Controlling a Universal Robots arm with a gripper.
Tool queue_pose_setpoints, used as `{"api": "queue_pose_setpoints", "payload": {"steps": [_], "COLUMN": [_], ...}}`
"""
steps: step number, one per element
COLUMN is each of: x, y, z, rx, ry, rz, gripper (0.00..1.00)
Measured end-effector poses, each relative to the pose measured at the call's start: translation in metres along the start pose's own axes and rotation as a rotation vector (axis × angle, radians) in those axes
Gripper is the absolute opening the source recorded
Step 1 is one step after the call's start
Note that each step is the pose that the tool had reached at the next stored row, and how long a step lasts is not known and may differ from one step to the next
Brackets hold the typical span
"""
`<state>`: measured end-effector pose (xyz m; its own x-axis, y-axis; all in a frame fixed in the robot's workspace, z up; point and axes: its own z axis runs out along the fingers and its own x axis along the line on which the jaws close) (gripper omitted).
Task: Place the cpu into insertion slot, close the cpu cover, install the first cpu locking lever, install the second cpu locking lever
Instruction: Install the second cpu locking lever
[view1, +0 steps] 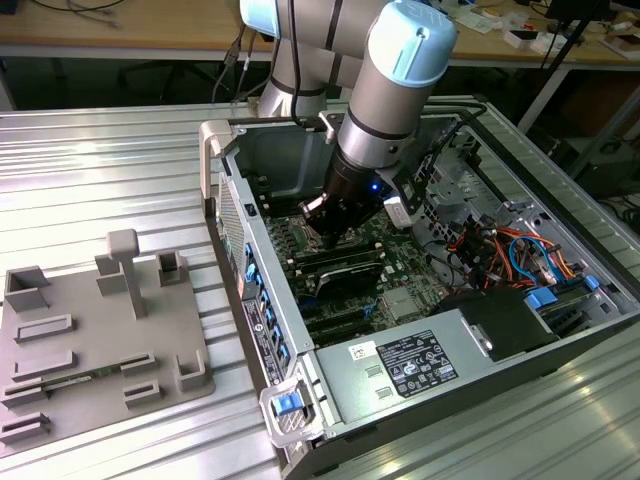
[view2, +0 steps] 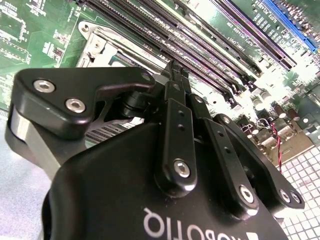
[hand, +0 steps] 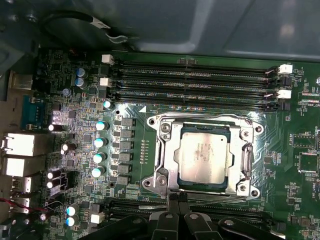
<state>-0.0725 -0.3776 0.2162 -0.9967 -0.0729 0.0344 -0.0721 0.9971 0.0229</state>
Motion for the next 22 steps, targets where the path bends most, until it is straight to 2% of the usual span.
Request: {"api": "queue_pose_setpoints", "payload": {"steps": [11, 22], "x": [0.0018, 0.0154], "y": [0.0002, 0.0011], "z": [0.0002, 0.0052], "rx": [-0.0002, 0.0001], "ry": [-0.0001, 0.0001], "rz": [0.000, 0.000], "gripper": [0.11, 0.11]}}
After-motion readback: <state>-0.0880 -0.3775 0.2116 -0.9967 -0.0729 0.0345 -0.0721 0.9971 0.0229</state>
